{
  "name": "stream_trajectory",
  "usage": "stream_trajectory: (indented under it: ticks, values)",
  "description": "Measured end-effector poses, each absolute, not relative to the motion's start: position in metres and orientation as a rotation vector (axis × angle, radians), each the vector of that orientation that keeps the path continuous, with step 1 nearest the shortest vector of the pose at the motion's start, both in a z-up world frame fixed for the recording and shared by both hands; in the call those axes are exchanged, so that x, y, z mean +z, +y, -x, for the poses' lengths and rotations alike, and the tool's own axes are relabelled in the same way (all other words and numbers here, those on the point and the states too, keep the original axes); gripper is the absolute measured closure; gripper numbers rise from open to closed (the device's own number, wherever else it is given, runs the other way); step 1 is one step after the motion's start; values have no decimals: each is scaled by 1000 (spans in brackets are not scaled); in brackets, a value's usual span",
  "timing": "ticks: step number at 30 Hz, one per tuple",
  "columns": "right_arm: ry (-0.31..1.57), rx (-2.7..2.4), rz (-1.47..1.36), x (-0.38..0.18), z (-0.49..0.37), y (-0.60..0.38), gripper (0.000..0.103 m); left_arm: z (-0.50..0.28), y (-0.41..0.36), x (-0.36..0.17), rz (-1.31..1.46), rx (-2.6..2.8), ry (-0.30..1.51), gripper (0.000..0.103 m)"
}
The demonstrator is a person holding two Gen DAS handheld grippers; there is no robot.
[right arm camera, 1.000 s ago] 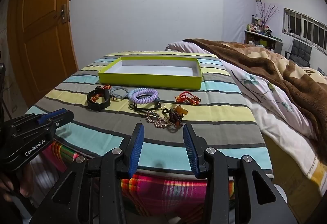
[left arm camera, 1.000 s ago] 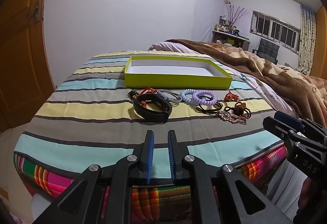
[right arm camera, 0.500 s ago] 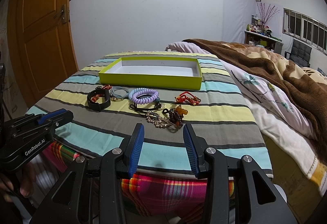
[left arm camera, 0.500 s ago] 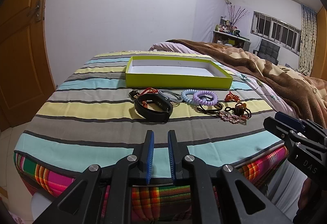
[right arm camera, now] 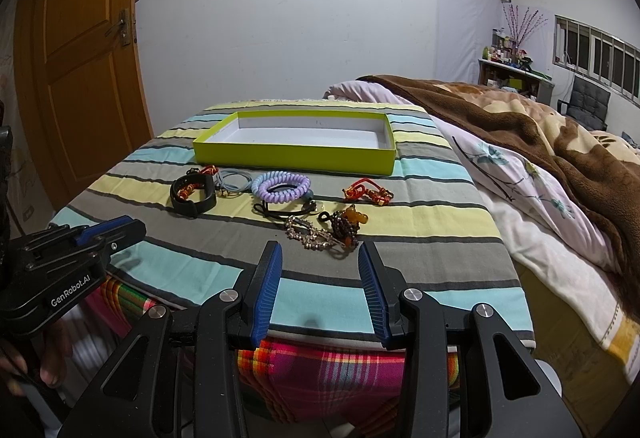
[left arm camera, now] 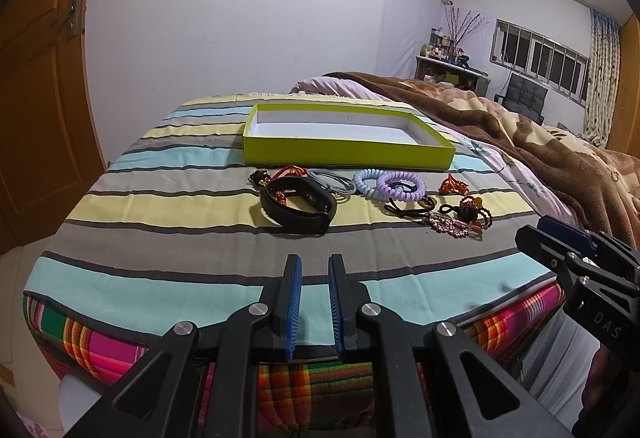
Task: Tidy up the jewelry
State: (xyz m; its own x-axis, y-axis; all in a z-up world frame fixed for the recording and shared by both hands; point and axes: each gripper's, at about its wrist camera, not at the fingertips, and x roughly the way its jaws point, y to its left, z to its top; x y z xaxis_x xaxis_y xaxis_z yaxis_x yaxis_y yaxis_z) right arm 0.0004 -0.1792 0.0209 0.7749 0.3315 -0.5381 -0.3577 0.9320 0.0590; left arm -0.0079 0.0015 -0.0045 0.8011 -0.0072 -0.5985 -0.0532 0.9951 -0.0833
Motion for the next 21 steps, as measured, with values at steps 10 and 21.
stream_trajectory:
  ticks: [10,21]
  values:
    - [608,369,40,18,-16,-181,62,-11,16,-2,128,40,665,90]
    - [711,398,-35,11,-55,-190,62,-62,40,-4,206,45,753,80]
